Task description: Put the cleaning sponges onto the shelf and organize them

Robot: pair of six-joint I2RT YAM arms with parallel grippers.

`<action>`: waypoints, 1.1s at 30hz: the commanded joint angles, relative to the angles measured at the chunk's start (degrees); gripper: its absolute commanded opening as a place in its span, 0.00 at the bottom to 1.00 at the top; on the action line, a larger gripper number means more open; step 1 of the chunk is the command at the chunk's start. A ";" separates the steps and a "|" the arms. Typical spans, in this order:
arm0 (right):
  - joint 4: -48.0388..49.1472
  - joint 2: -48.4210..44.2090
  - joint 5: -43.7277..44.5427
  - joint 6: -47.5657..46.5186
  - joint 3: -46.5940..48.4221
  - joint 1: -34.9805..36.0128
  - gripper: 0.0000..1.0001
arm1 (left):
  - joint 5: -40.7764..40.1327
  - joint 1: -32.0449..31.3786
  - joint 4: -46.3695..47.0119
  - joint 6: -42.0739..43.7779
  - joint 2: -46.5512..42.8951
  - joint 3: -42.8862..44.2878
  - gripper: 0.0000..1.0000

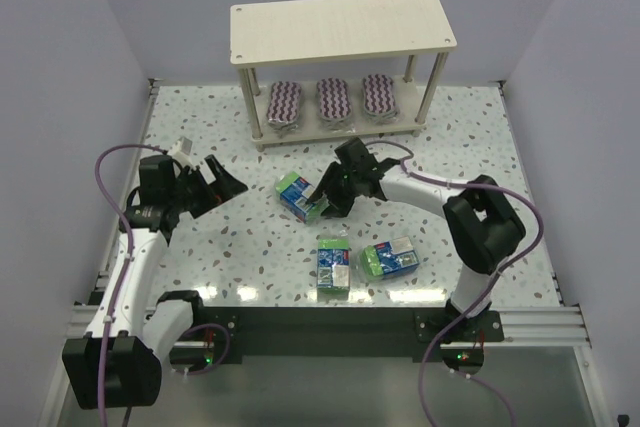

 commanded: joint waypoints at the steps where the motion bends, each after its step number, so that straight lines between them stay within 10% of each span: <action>1: 0.94 2.69 1.07 0.76 1.35 -0.27 0.55 | 0.52 0.23 2.45 -0.50 0.33 1.28 1.00; 5: 1.83 4.10 2.83 0.32 2.32 -0.27 0.44 | 0.79 0.23 2.54 -0.58 0.69 1.64 1.00; 9: 4.02 2.62 0.99 0.15 0.83 -0.27 0.00 | 0.79 0.23 2.37 -0.59 0.86 2.42 0.99; 19: 1.04 -14.16 -5.69 -1.35 3.10 -1.84 0.00 | 0.96 0.23 2.37 -0.85 1.83 5.67 0.99; 33: -2.48 -13.40 -7.55 -1.17 36.40 -20.03 0.00 | 3.86 0.23 7.90 -3.13 5.52 6.21 0.99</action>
